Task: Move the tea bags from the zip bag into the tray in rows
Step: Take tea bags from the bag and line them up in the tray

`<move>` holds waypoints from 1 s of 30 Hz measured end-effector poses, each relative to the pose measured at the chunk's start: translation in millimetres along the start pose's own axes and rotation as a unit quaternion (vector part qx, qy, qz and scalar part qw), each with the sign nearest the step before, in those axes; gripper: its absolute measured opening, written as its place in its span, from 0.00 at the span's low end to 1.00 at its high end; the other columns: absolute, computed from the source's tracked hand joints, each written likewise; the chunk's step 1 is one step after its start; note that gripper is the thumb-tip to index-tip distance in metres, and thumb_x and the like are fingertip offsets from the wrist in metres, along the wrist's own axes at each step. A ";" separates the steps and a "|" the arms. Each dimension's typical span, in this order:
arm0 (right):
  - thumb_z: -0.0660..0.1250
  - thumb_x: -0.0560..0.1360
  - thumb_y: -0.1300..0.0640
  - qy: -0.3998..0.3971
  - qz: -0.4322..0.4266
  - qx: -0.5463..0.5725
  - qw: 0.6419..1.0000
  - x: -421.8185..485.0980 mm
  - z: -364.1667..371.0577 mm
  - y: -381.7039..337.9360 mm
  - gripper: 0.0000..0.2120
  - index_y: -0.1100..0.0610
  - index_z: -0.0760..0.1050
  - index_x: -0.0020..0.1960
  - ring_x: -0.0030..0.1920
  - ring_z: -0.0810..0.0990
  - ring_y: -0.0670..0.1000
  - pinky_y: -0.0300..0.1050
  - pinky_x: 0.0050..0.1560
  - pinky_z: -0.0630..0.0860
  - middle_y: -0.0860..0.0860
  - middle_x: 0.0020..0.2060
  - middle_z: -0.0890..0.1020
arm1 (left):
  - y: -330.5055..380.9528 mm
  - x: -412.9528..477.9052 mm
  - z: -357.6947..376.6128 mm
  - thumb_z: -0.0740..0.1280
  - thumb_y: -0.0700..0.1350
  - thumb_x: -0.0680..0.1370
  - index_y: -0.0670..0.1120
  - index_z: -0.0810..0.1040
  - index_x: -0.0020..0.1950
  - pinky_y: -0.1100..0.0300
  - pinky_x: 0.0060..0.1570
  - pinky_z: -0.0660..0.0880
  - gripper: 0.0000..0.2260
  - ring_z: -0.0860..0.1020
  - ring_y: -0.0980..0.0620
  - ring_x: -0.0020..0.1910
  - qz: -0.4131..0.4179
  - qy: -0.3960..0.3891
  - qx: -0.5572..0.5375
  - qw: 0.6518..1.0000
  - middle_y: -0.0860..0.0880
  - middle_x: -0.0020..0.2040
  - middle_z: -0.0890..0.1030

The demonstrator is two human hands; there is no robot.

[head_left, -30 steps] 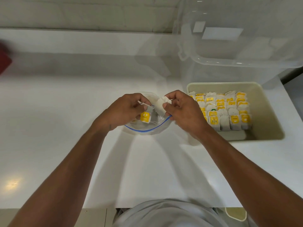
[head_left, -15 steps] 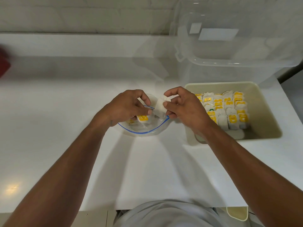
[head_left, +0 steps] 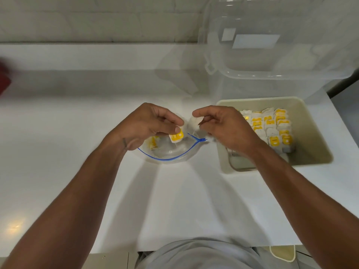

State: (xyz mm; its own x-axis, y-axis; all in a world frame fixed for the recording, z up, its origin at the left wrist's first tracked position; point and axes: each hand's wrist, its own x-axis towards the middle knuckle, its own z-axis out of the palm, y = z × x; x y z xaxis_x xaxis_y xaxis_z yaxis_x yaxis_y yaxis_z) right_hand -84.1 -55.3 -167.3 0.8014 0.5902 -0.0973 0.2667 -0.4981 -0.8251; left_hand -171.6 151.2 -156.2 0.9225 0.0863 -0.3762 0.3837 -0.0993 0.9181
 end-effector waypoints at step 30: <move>0.76 0.69 0.56 -0.072 0.143 -0.166 0.973 -51.3 -100.6 89.3 0.08 0.48 0.77 0.37 0.27 0.76 0.42 0.39 0.35 0.73 0.43 0.27 0.80 | 41.5 60.1 173.4 0.65 0.44 0.75 0.58 0.75 0.54 0.58 0.30 0.57 0.11 0.71 0.50 0.45 0.184 -0.071 0.619 0.760 0.55 0.40 0.70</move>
State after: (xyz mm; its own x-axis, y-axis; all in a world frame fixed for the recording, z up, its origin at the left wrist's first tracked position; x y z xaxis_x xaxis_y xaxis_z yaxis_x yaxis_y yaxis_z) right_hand -47.5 -194.0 -179.9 0.7918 0.4679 -0.3926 0.2214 -0.8190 -0.5294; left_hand -92.9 -19.6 -162.3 0.9382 -0.2732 -0.2125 -0.2384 -0.9552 0.1754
